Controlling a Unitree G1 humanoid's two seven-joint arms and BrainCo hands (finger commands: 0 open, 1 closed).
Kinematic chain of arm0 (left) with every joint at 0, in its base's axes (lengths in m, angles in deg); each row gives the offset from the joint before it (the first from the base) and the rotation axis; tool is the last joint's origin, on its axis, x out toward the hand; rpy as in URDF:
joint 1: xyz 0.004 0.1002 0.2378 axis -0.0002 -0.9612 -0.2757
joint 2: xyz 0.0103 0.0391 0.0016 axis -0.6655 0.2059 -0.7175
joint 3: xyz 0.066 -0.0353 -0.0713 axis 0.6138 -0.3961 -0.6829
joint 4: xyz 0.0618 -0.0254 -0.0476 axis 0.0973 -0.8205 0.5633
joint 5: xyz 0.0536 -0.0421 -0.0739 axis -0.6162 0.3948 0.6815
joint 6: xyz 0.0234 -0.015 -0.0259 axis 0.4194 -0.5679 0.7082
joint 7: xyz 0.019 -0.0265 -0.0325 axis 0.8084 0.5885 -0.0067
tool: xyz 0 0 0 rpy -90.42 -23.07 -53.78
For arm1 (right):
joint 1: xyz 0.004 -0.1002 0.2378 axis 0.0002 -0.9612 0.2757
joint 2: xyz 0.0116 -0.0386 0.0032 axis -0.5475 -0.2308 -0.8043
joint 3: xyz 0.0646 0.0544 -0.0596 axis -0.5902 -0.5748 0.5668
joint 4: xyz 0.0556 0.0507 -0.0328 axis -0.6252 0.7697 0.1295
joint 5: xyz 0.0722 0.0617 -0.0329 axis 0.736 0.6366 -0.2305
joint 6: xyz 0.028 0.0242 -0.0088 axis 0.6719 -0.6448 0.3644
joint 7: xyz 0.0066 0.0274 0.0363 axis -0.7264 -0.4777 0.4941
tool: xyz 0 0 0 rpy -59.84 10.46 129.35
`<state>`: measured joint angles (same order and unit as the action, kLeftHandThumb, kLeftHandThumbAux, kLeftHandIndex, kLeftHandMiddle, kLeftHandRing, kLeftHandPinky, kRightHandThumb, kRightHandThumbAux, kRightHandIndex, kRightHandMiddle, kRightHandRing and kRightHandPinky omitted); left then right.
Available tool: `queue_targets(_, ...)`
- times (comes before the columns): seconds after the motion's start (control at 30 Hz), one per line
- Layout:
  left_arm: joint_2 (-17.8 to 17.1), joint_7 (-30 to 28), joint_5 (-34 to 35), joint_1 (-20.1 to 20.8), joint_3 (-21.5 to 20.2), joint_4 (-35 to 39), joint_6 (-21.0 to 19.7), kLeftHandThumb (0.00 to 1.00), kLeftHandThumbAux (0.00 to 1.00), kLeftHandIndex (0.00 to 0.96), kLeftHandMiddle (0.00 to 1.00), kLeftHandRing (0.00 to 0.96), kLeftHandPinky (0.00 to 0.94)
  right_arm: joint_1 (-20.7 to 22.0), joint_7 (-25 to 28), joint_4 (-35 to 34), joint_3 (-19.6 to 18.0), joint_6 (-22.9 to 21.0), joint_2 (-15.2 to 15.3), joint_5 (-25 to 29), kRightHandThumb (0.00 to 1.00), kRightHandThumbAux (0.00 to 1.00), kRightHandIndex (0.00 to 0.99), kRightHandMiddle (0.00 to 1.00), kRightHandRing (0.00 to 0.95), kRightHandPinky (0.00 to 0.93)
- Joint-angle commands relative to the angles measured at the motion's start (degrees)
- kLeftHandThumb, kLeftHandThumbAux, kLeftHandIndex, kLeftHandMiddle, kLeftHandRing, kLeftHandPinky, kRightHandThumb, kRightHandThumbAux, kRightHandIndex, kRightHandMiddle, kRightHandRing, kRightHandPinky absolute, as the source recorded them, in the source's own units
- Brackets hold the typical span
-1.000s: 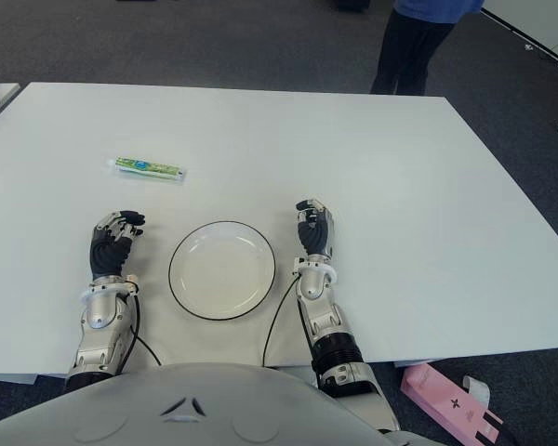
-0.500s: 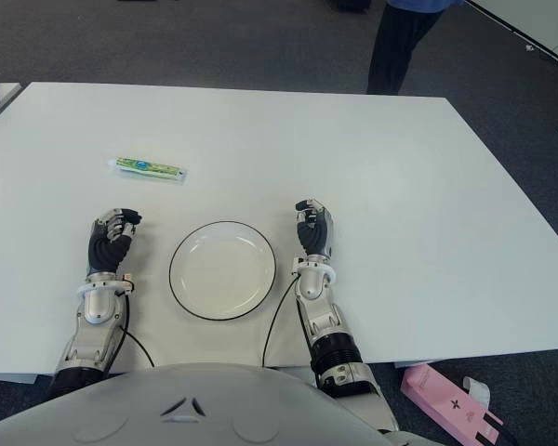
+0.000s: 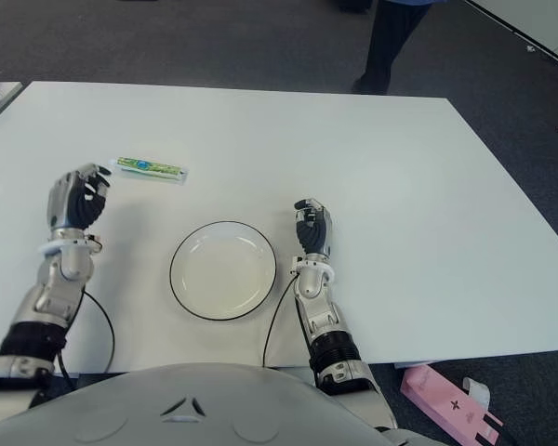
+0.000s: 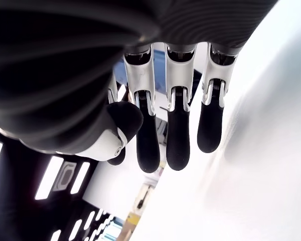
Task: Put the toothpaste on the table into the plate.
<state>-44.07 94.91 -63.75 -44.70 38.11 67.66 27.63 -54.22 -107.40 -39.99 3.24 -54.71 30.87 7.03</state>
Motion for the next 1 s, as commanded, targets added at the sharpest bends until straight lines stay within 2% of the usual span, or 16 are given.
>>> queue_targets(0.03, -3.8, -0.8, -3.0, 4.6, 3.4, -5.6, -0.6, 0.913, 0.670, 0.373, 0.523, 0.509, 0.541, -0.4, 0.0, 1.5, -0.1, -0.2, 0.0, 0.3, 0.840, 0.689, 0.436, 0.452, 0.435, 0.423)
queue_targets(0.1, -5.4, -1.1, -3.5, 6.5, 4.6, -7.5, -0.3, 0.927, 0.665, 0.374, 0.523, 0.507, 0.545, -0.5, 0.1, 1.5, -0.2, -0.2, 0.0, 0.3, 0.840, 0.689, 0.438, 0.450, 0.434, 0.423)
queue_targets(0.2, -7.0, -0.6, -4.4, 9.0, 6.7, -10.2, 0.4, 0.936, 0.663, 0.380, 0.516, 0.487, 0.489, -0.5, 0.2, 1.4, -0.3, -0.3, 0.0, 0.5, 0.841, 0.688, 0.442, 0.448, 0.430, 0.419)
queue_targets(0.27, -7.7, -0.1, -5.1, 10.8, 8.1, -12.3, 0.4, 0.876, 0.674, 0.415, 0.475, 0.428, 0.405, -0.6, 0.2, 1.4, -0.4, -0.3, -0.1, 0.5, 0.841, 0.688, 0.445, 0.446, 0.427, 0.416)
queue_targets(0.3, -8.0, 0.1, -5.2, 11.6, 8.6, -13.2, 0.5, 0.807, 0.692, 0.413, 0.427, 0.391, 0.367, -0.6, 0.1, 1.4, -0.4, -0.3, -0.1, 0.5, 0.841, 0.688, 0.445, 0.446, 0.427, 0.417)
queue_targets(0.43, -8.7, -0.4, -5.8, 15.7, 11.2, -18.4, 0.4, 0.712, 0.715, 0.409, 0.330, 0.310, 0.300, -0.6, -0.1, 1.4, -0.5, -0.4, -0.2, 0.4, 0.841, 0.688, 0.443, 0.447, 0.429, 0.421)
queue_targets(0.47, -8.9, -0.9, -6.0, 17.4, 12.0, -20.5, 0.4, 0.570, 0.700, 0.325, 0.295, 0.279, 0.281, -0.6, -0.1, 1.4, -0.5, -0.5, -0.2, 0.4, 0.840, 0.688, 0.442, 0.448, 0.429, 0.420)
queue_targets(0.5, -9.0, -1.0, -6.1, 18.5, 12.6, -22.1, 0.5, 0.485, 0.674, 0.260, 0.265, 0.253, 0.268, -0.6, -0.1, 1.4, -0.5, -0.6, -0.2, 0.3, 0.840, 0.689, 0.441, 0.448, 0.429, 0.418)
queue_targets(0.6, -9.1, -1.1, -6.3, 22.0, 14.6, -26.8, 0.7, 0.408, 0.605, 0.167, 0.211, 0.207, 0.242, -0.7, 0.2, 1.1, -0.6, -1.0, -0.2, 0.4, 0.840, 0.689, 0.441, 0.448, 0.426, 0.413)
queue_targets(0.77, -9.3, -1.4, -7.5, 26.5, 18.3, -31.9, 0.2, 0.427, 0.474, 0.068, 0.123, 0.136, 0.196, -0.9, -0.1, 0.6, -0.8, -1.5, -0.5, 0.3, 0.841, 0.688, 0.445, 0.445, 0.425, 0.418)
queue_targets(1.0, -8.8, 0.0, -9.6, 31.3, 23.3, -37.5, 0.1, 0.434, 0.372, 0.008, 0.040, 0.055, 0.130, -1.0, -0.5, 0.5, -0.9, -1.4, -0.7, 0.1, 0.841, 0.688, 0.444, 0.447, 0.427, 0.420)
